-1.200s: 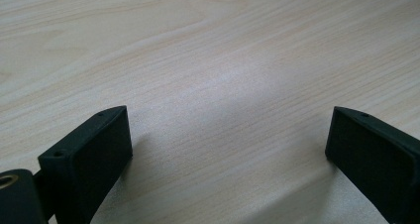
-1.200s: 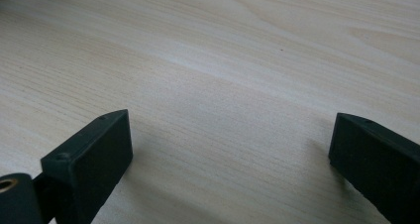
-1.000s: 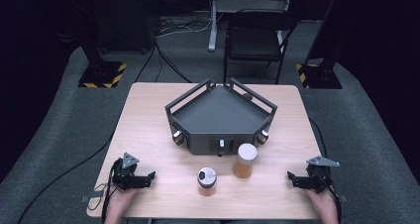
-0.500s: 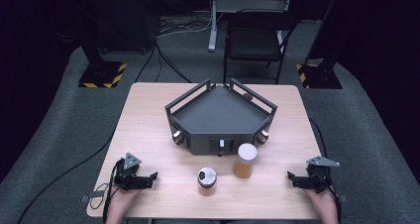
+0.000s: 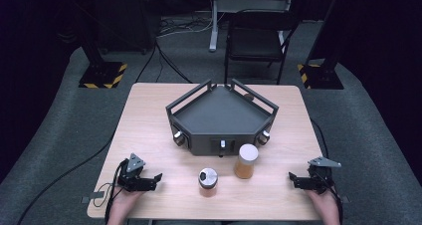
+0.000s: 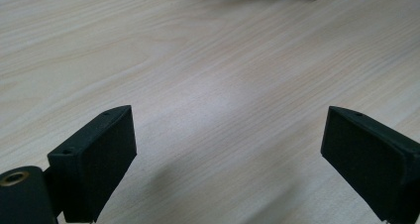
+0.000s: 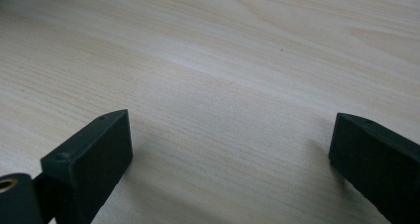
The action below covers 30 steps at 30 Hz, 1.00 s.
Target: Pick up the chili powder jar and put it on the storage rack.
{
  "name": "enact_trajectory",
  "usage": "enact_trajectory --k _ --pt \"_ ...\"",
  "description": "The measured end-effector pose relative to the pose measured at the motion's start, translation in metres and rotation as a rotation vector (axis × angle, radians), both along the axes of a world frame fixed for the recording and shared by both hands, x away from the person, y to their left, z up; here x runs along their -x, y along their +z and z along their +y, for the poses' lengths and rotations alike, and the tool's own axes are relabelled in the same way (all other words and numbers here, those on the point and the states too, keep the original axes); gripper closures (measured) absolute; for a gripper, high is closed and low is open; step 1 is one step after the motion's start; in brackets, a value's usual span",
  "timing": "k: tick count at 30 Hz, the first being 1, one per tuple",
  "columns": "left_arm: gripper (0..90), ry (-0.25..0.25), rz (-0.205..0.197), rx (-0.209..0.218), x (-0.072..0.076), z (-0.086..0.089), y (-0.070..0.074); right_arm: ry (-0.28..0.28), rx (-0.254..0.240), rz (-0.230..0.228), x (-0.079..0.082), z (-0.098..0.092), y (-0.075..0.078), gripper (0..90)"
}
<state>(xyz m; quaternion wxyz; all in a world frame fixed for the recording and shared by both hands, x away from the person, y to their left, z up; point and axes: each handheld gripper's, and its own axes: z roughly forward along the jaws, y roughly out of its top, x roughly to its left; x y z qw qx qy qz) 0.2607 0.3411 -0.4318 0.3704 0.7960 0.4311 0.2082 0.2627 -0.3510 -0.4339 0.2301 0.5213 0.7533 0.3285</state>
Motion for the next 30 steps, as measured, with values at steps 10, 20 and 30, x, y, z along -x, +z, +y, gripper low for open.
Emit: enact_trajectory --k 10,20,30 --pt "6.5 -0.057 -0.004 0.019 -0.001 -0.005 0.003 0.000 0.000 0.000 0.000 0.000 0.000 2.0" --pt "6.4 -0.123 -0.014 0.040 -0.001 -0.009 0.007 0.001 0.000 0.000 0.000 0.000 0.000 1.9" --pt "6.4 -0.166 -0.014 0.040 0.000 -0.017 0.011 0.002 0.000 0.000 0.000 0.000 0.000 1.9"
